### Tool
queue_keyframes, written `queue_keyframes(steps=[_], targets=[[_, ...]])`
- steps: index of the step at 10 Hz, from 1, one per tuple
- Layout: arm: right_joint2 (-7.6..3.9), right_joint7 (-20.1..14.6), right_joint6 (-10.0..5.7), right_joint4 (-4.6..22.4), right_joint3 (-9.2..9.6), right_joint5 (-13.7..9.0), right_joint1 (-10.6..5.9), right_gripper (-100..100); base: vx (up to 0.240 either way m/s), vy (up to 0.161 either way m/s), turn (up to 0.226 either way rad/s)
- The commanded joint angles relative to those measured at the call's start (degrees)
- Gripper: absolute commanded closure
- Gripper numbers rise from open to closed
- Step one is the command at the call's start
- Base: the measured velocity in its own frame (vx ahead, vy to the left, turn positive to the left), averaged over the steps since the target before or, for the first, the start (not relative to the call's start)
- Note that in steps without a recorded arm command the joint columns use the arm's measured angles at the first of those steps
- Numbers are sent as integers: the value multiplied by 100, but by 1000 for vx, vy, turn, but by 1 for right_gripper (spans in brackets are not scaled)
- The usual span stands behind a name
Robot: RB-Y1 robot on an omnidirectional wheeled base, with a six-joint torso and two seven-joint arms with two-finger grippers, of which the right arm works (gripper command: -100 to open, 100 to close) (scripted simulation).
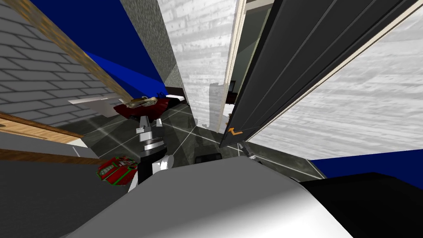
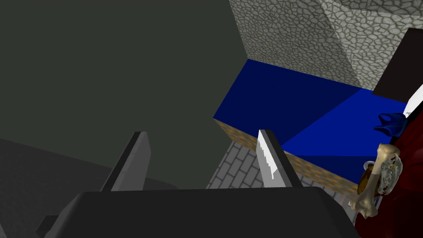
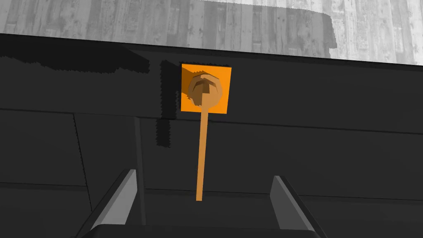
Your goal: Pull the door open
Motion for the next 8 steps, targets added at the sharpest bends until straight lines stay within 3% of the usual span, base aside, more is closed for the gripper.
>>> queue_keyframes(steps=[1, 3, 5, 6, 8], targets=[[-36, -39, -168, 96, 18, 4, 31, -100, -25, -25, -67], [-9, -42, -28, 157, -25, -7, -126, -100, 69, 8, 40], [-9, -42, -28, 157, -25, -7, -126, -100, 111, 17, 20], [-1, -51, 127, 154, -72, -23, -246, -100, 123, 1, 82], [5, -59, 257, 152, -111, -36, -346, -100, 205, 22, 76]])
